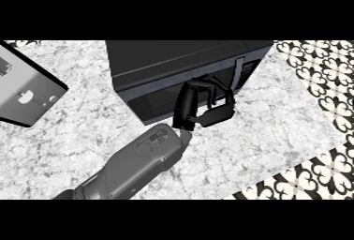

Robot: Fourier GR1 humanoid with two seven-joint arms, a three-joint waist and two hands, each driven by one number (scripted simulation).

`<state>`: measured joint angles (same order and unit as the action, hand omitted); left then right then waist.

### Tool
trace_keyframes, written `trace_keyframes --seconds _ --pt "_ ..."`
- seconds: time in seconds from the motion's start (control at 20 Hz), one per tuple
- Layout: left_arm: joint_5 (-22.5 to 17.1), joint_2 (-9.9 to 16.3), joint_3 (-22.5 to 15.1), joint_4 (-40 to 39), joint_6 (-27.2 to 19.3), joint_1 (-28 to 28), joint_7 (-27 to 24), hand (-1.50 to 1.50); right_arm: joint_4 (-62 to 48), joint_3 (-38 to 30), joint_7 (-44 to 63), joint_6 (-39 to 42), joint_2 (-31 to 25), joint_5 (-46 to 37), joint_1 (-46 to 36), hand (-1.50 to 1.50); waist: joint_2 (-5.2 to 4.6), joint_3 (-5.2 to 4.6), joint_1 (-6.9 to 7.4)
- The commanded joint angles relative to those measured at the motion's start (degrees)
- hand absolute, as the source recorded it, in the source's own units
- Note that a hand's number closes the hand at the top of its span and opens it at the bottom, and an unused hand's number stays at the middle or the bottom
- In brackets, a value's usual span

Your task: Pick up the milk, place it into the microwave and close the microwave

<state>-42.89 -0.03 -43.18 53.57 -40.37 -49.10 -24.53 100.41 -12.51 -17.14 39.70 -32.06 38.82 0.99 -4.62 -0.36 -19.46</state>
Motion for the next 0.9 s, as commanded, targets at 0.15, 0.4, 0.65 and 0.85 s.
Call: trace_keyframes --seconds 0.15,0.4,0.65,0.85 --pt "-2.7 0.0 2.5 -4.9 0.8 -3.7 -2.5 1.5 0.4 -0.8 1.4 0.2 -1.8 3.0 -0.9 -1.5 -0.64 0.05 -0.9" --pt "-4.2 0.0 2.3 -5.6 0.8 -3.6 -4.7 1.5 0.3 -1.0 2.2 -0.2 -2.3 4.8 -0.8 -1.5 -0.7 0.11 -1.2" --pt "-5.8 0.0 2.2 -6.3 1.2 -3.9 -6.1 1.5 0.5 -1.6 2.8 0.1 -3.7 6.0 -1.7 -1.5 -0.96 0.12 -1.43" --pt "-6.6 0.0 1.5 -6.6 1.3 -4.3 -7.5 1.5 0.2 -2.0 3.8 -0.1 -4.8 7.4 -2.5 -1.5 -0.99 0.14 -1.02"
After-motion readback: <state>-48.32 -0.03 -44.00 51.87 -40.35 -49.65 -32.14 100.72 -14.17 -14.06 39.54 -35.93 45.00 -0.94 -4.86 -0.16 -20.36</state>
